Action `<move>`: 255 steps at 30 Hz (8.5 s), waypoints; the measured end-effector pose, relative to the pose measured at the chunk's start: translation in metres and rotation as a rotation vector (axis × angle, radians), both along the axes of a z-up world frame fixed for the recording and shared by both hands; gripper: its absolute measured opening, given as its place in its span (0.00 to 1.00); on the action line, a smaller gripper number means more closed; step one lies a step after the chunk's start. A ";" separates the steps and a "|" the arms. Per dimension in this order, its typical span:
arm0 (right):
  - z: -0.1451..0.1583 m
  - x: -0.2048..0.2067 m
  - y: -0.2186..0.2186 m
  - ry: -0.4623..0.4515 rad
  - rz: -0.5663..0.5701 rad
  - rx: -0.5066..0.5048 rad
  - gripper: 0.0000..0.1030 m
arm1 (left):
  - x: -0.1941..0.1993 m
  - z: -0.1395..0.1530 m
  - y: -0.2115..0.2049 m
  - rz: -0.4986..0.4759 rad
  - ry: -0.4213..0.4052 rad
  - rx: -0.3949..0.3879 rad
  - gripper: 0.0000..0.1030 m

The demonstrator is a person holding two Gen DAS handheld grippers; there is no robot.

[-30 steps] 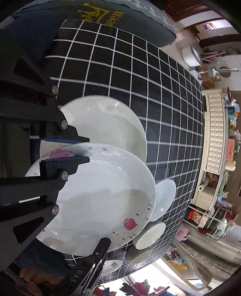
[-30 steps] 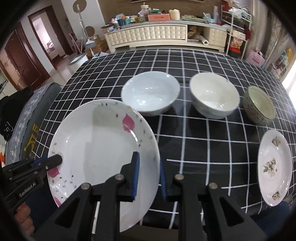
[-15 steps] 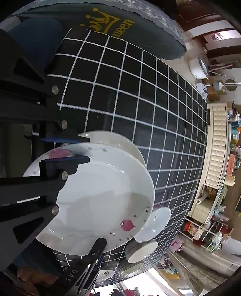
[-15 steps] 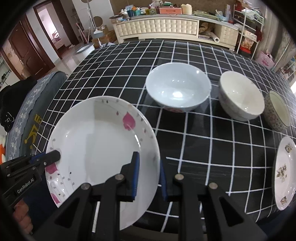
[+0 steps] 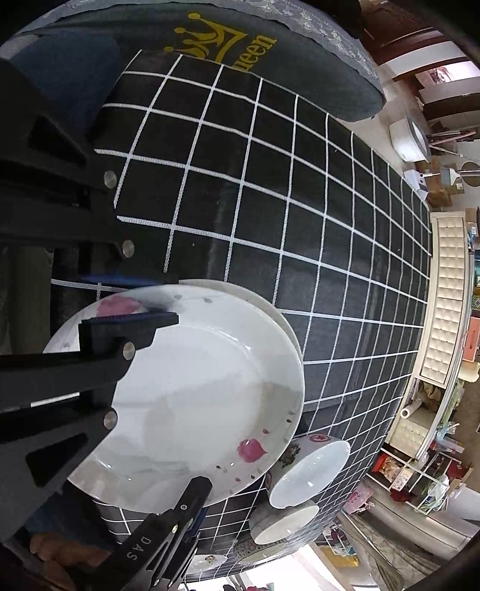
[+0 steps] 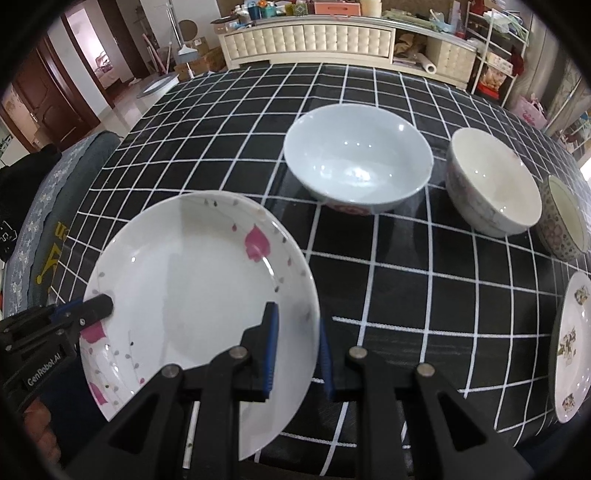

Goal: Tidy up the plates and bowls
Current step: 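Lower the pink-petal plate onto the plain white plate, open left tool, then reach the right tool to the cartoon-print plate and grasp its rim, then lift the cartoon-print plate and carry it toward the stacked plates, then lower the cartoon-print plate onto the pink-petal plate, open right tool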

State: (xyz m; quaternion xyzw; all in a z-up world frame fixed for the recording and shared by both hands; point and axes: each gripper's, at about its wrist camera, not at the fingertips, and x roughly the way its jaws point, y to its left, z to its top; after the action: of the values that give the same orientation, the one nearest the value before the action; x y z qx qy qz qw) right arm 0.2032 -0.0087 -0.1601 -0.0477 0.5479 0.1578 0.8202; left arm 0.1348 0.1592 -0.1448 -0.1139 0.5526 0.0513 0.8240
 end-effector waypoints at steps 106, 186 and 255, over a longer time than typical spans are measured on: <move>0.025 -0.006 -0.377 -0.029 -0.432 0.034 0.69 | 0.098 0.022 -0.386 -0.536 -0.058 -0.004 0.67; 0.055 -0.005 -0.072 0.024 -0.037 0.110 0.30 | 0.010 0.070 -0.090 -0.135 -0.129 -0.018 0.12; 0.015 -0.004 0.026 -0.056 0.066 -0.156 0.63 | 0.015 0.016 -0.007 -0.057 -0.066 0.036 0.44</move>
State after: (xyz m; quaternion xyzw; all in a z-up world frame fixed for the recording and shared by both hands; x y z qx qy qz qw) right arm 0.1987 0.0171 -0.1450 -0.1341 0.5333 0.1403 0.8234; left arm 0.1495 0.1520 -0.1291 -0.0848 0.5273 0.0340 0.8448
